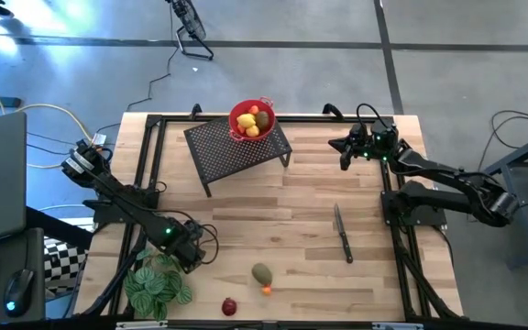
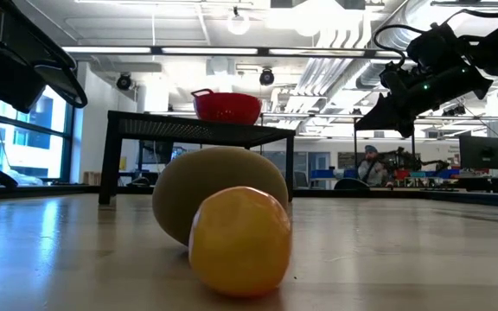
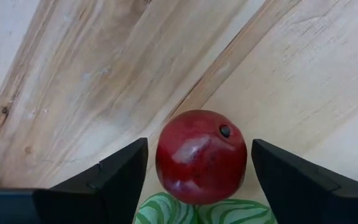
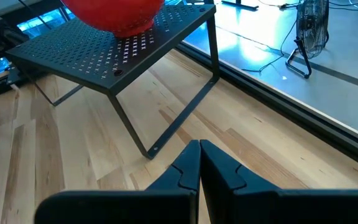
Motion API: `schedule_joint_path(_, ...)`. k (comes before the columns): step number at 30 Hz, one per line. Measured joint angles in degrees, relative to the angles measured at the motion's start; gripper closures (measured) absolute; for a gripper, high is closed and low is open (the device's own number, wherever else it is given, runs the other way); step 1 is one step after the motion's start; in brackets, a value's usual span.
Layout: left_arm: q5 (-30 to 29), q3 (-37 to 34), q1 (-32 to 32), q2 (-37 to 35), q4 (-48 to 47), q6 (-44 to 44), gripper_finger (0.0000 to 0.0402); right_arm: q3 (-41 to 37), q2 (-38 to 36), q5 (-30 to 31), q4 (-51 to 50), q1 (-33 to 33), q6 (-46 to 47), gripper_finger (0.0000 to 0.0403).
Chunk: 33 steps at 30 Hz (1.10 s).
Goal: Pick & Place Fruit
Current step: Put the top pomegranate into the red strainer bowl on the shelf
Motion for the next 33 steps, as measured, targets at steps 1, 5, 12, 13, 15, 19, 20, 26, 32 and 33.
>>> schedule_joint_path(1,0.0,0.0,0.0,0.0,0.0,0.0,0.0135,0.0,0.0,0.0,0.0,0.0,0.0,0.0400)
schedule_joint_path(5,0.0,0.0,0.0,0.0,0.0,0.0,0.0163,0.0,0.0,0.0,0.0,0.0,0.0,0.0400)
schedule_joint_path(12,0.0,0.0,0.0,0.0,0.0,0.0,0.0188,0.0,0.0,0.0,0.0,0.0,0.0,0.0400)
schedule_joint_path(13,0.0,0.0,0.0,0.0,0.0,0.0,0.0189,0.0,0.0,0.0,0.0,0.0,0.0,0.0400)
schedule_joint_path(15,0.0,0.0,0.0,0.0,0.2,0.0,0.0190,0.0,0.0,0.0,0.0,0.0,0.0,0.0400)
schedule_joint_path(19,0.0,0.0,0.0,0.0,0.5,0.0,0.0191,0.0,0.0,0.0,0.0,0.0,0.0,0.0400)
schedule_joint_path(20,0.0,0.0,0.0,0.0,0.7,0.0,0.0191,0.0,0.0,0.0,0.0,0.0,-0.2,0.0400)
schedule_joint_path(26,-0.8,0.0,0.1,0.0,0.8,-0.2,0.0192,0.0,0.0,0.0,0.0,0.0,-1.2,0.0400)
schedule_joint_path(32,-2.6,0.0,4.0,-0.7,1.7,1.9,0.0192,0.0,0.0,0.0,0.0,0.0,-1.5,0.0400)
schedule_joint_path(33,-2.7,0.2,5.1,-0.9,1.6,2.9,0.0192,0.0,0.0,0.0,0.0,0.0,-1.5,0.0400)
